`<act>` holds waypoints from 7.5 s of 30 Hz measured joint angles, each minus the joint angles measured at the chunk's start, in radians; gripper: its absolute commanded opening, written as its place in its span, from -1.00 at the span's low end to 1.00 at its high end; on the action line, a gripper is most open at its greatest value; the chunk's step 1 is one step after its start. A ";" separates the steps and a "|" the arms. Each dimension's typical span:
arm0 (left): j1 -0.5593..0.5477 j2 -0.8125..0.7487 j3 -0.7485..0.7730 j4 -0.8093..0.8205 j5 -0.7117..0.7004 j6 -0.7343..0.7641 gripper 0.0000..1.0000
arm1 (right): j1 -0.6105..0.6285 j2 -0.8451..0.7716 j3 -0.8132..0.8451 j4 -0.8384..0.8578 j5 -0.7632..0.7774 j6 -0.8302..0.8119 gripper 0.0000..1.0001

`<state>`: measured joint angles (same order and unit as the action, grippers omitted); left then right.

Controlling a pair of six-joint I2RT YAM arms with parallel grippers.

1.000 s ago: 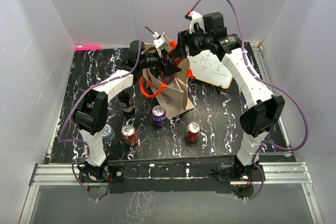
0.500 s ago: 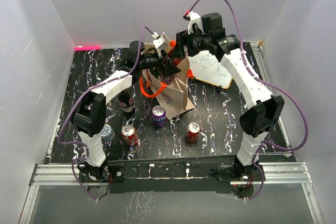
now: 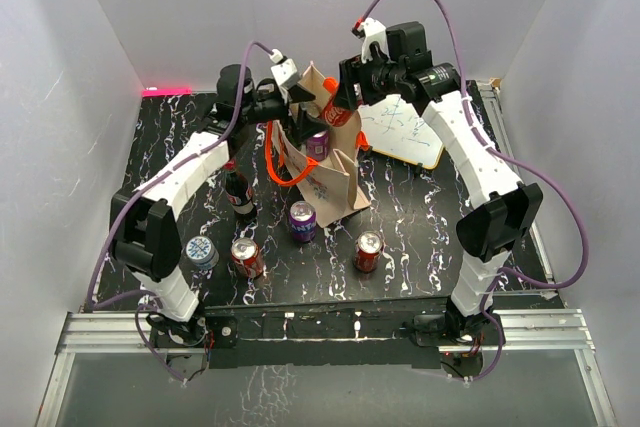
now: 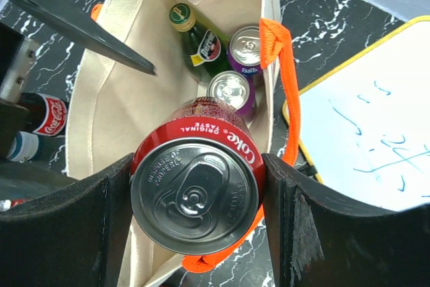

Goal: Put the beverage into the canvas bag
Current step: Place the drink in the canvas bag, then pick up the drink from the center of the board.

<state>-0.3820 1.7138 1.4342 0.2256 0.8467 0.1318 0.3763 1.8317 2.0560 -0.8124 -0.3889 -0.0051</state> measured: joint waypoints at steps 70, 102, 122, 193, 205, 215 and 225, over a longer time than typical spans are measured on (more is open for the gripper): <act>0.128 0.122 0.270 -0.544 -0.452 -0.288 -1.00 | 0.163 0.251 -0.219 0.069 0.223 -0.400 -0.85; 0.167 0.175 0.292 -0.513 -0.251 -0.288 -1.00 | 0.135 0.281 -0.256 0.189 0.210 -0.328 0.65; 0.170 0.175 0.292 -0.509 -0.247 -0.297 -1.00 | 0.123 0.315 0.015 0.081 0.207 -0.326 0.84; 0.168 0.139 0.201 -0.370 -0.333 -0.456 -1.00 | 0.382 -0.568 -1.096 -0.027 0.201 -0.434 0.96; 0.168 0.135 0.187 -0.348 -0.330 -0.452 -1.00 | 0.385 -0.548 -1.151 0.027 0.193 -0.452 0.69; 0.168 0.124 0.173 -0.345 -0.329 -0.442 -1.00 | 0.389 -0.530 -1.154 0.040 0.174 -0.460 -0.51; 0.168 0.124 0.168 -0.332 -0.322 -0.436 -1.00 | 0.389 -0.554 -0.919 -0.106 0.173 -0.455 -0.84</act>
<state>-0.2142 1.8381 1.6024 -0.1062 0.5251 -0.3042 0.7658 1.2778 1.1366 -0.9184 -0.2157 -0.4603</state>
